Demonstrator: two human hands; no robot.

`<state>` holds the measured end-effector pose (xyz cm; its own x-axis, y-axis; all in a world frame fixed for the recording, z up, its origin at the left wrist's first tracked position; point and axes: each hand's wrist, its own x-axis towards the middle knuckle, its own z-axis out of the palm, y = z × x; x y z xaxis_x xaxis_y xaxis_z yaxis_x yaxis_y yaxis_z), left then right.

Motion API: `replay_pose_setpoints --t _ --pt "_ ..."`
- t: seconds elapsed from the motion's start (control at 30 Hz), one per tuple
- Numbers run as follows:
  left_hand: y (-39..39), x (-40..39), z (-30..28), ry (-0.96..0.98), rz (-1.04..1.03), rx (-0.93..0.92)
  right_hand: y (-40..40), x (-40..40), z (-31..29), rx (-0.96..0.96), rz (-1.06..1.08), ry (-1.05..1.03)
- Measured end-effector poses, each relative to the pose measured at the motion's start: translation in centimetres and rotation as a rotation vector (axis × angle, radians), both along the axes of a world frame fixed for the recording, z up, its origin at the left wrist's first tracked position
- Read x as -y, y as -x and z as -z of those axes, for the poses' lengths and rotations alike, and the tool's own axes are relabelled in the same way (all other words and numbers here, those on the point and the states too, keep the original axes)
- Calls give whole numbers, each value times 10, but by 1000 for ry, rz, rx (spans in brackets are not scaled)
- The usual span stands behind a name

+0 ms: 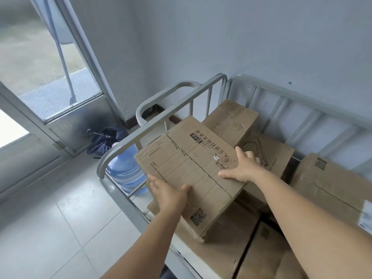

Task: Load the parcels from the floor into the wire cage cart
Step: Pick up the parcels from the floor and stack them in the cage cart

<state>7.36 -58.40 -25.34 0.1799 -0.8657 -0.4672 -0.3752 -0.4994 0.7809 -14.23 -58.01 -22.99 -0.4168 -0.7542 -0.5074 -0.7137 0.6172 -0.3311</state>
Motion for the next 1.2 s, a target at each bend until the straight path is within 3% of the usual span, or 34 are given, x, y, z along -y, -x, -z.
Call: replay_pose_setpoints --t 0.17,0.4,0.6,0.83,1.2 --pt "13 -25 -12 7 98 -10 20 -41 -3 151 137 93" --pt "49 -76 -16 -43 378 -116 72 -109 -29 100 272 144" --pt "95 -80 -24 -16 628 -45 105 -165 -37 88 527 181" --pt "165 -29 -28 118 890 -33 130 -189 -24 168 802 301" --pt "267 95 -11 201 1167 131 165 -112 22 305 1065 528"
